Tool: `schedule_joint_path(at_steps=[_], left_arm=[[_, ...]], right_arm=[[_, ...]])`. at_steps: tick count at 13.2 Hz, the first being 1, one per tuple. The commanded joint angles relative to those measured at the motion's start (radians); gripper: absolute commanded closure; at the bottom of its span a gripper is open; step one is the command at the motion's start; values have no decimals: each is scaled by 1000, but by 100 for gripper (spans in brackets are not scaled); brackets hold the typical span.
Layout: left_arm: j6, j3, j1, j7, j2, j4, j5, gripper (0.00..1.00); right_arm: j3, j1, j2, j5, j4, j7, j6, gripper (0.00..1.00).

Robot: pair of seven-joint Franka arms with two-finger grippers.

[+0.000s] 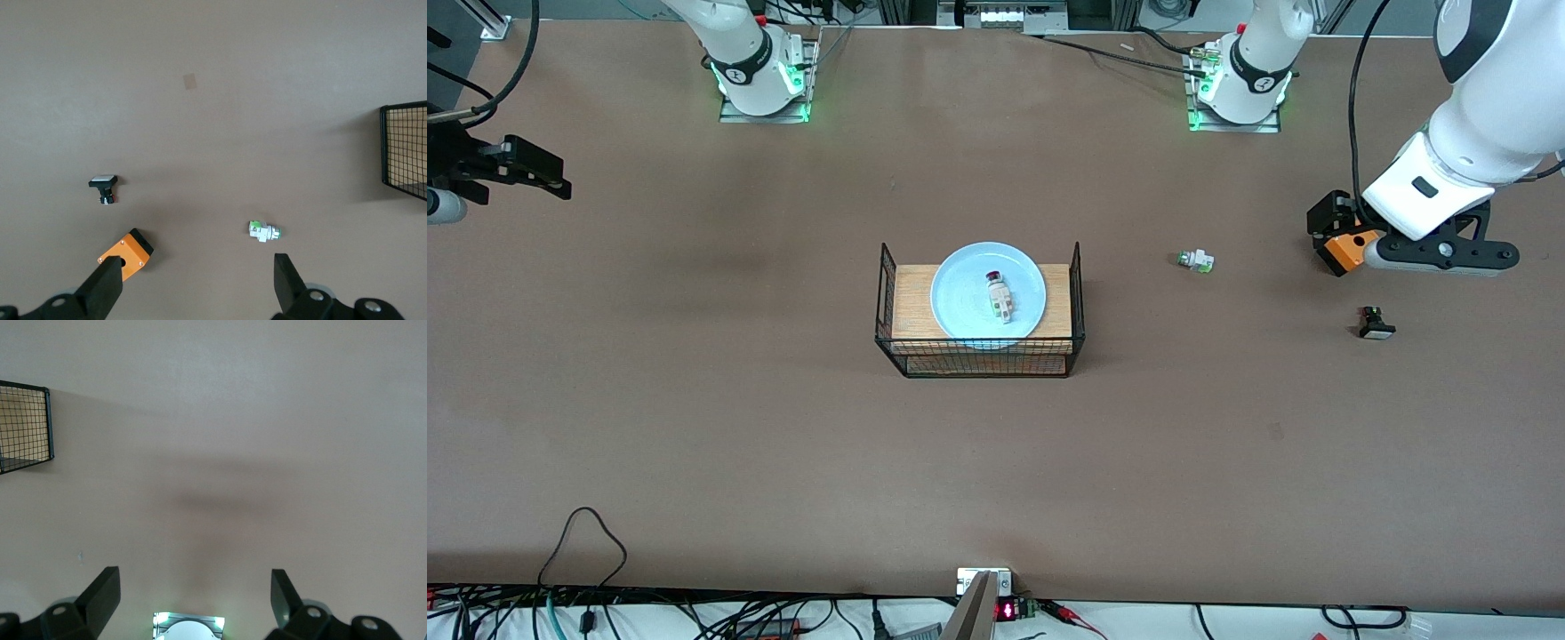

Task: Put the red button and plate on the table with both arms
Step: 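Move the left gripper from the orange box toward the plate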

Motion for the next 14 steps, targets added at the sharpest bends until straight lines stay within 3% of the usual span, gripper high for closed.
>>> schedule_joint_path(at_steps=[1, 3, 8, 10, 14], left_arm=[[-36, -2, 5, 23, 14, 29, -18, 0], [-45, -4, -4, 13, 14, 29, -28, 0], [-45, -7, -75, 0, 46, 55, -180, 0], [-45, -7, -174, -32, 156, 197, -180, 0], [-16, -6, -342, -373, 373, 467, -179, 0]], right_arm=[[2, -2, 7, -10, 20, -13, -6, 0], [2, -2, 7, -10, 20, -13, -6, 0], [2, -4, 7, -10, 20, -13, -6, 0], [2, -2, 7, -10, 20, -13, -8, 0], [2, -2, 7, -10, 20, -13, -6, 0]])
